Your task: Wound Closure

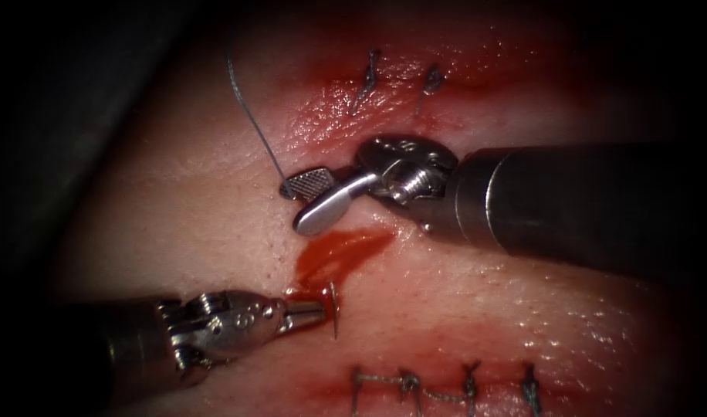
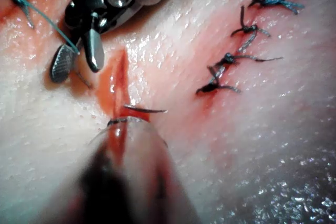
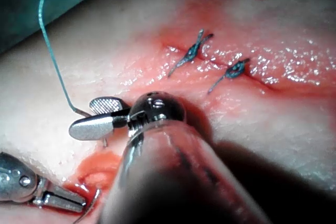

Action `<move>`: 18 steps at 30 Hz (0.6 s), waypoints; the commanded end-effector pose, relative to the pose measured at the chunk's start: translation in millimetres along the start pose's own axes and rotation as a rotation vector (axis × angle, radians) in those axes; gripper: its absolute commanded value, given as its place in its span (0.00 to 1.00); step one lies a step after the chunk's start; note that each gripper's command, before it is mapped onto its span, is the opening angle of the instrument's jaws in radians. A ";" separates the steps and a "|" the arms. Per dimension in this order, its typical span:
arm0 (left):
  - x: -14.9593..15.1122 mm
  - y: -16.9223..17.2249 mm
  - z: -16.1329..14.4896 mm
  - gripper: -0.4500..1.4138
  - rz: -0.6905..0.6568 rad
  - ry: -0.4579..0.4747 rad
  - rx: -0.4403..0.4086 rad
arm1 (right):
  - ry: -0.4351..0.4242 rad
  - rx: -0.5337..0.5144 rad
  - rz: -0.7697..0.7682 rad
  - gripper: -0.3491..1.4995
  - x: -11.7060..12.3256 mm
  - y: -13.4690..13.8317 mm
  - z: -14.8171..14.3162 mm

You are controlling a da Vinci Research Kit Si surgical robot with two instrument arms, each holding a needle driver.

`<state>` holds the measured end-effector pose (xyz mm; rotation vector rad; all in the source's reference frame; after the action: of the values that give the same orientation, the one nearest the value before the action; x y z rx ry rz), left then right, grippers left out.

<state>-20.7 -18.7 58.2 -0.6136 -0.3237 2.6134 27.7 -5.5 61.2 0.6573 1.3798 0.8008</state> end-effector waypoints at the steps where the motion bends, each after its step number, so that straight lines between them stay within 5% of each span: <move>1: 0.1 0.3 0.8 0.31 0.000 0.000 -0.001 | 0.009 -0.046 -0.065 0.94 0.2 0.6 0.6; 5: 0.1 0.3 0.8 0.31 0.001 0.000 -0.001 | 0.017 -0.145 -0.205 0.98 1.1 0.2 0.2; 18: 0.1 0.3 0.8 0.31 0.000 0.000 -0.001 | -0.104 -0.142 -0.398 0.97 -0.3 -3.9 0.5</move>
<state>-20.7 -18.7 58.1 -0.6123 -0.3232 2.6131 28.0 -7.8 57.7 0.2842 1.2863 0.5184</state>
